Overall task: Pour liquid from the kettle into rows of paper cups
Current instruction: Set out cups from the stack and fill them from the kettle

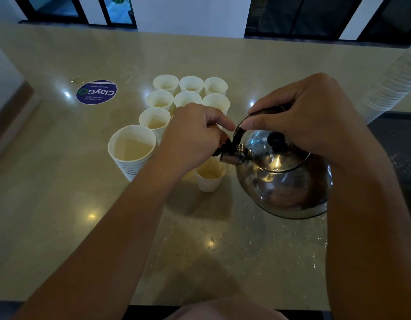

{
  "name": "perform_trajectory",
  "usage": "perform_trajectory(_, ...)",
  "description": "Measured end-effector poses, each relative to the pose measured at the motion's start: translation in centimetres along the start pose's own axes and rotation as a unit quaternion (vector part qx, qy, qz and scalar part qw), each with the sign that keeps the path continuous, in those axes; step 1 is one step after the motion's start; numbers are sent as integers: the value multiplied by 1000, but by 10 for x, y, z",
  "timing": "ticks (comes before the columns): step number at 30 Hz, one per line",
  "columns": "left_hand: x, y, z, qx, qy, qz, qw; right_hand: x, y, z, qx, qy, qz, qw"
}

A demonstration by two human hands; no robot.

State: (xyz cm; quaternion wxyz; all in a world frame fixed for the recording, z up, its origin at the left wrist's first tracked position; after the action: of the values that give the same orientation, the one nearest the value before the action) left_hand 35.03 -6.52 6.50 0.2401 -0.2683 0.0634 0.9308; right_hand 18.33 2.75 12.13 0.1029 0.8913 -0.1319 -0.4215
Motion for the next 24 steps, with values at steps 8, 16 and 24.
perform_trajectory(8, 11, -11, 11, 38, -21, 15, 999, -7, -10, 18, 37, 93, 89, 991)
perform_trajectory(16, 60, -5, 30, 74, 38, 12, 996, 0, -18, 47, 91, 154, 238, 955)
perform_trajectory(24, 108, 14, 36, 52, 89, -42, 994, 18, -26, 78, 161, 187, 317, 916)
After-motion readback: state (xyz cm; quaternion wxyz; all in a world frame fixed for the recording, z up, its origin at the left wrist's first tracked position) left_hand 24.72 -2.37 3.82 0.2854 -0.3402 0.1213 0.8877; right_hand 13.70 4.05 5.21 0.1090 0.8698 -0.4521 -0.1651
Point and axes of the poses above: each hand's wrist, its own y-axis towards the middle knuckle, its own x-axis out of the palm, z = x × y, the point moved 1 cm from there along y, towards the middle knuckle, and after that the axes turned 9 degrees about -x, right-handed, at the moved point
